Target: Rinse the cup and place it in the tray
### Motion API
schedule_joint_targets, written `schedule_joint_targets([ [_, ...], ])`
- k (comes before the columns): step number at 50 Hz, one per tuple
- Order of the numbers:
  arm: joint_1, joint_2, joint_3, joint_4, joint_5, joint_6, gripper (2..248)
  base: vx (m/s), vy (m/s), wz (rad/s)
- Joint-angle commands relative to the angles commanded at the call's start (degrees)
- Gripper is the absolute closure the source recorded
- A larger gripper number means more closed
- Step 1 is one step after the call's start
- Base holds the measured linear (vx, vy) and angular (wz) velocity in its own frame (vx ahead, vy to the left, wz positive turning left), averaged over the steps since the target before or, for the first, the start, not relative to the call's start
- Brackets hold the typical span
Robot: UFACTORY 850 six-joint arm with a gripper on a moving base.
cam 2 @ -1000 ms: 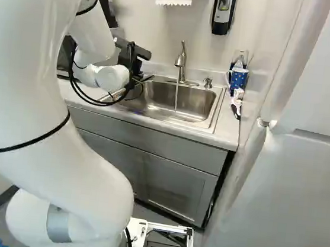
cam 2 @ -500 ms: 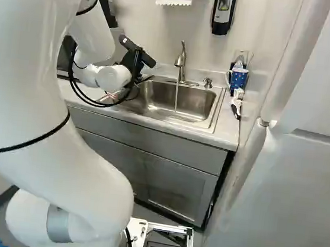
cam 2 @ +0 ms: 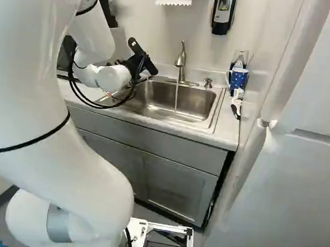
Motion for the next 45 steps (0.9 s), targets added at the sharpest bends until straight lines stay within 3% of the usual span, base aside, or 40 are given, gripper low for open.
schedule_joint_targets([
  [45, 0.0, 0.0, 0.0, 0.0, 0.0, 27.1, 127, 0.000, 0.000, 0.000],
])
